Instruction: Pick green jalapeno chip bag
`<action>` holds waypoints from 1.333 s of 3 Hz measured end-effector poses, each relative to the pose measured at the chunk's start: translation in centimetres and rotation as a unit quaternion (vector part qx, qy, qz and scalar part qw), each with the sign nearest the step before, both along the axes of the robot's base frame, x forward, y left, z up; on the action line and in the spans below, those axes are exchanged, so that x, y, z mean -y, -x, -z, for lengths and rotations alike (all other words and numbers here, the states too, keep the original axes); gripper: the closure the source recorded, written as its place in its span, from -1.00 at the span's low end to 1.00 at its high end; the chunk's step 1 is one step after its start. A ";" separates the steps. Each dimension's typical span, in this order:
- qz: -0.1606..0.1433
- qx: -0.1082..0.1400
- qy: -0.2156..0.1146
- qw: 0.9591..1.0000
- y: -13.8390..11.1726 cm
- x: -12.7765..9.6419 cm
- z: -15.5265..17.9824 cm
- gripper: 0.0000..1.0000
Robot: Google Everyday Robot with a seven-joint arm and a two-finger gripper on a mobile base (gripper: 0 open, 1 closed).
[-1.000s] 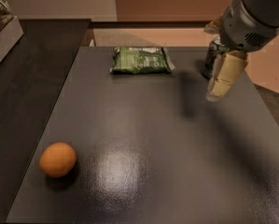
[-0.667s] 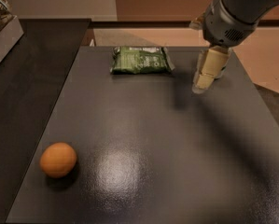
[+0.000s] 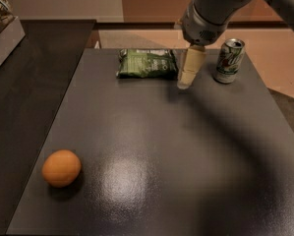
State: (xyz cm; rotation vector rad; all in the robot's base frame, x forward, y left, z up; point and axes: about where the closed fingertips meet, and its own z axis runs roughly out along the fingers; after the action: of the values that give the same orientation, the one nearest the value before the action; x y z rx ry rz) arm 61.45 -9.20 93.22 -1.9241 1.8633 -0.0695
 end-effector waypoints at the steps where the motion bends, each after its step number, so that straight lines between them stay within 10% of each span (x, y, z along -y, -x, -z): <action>1: -0.006 -0.005 0.009 1.000 -3.4 -1.8 1.8 -1.00; 4: -0.009 -0.045 0.027 0.999 -11.1 -5.0 6.2 -1.00</action>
Offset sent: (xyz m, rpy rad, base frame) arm 0.1042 0.0549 -0.0495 -0.0415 0.0529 0.0369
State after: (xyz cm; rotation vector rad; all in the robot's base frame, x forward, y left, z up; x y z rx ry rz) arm 72.51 -4.21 87.03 -2.0107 1.9190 -0.0274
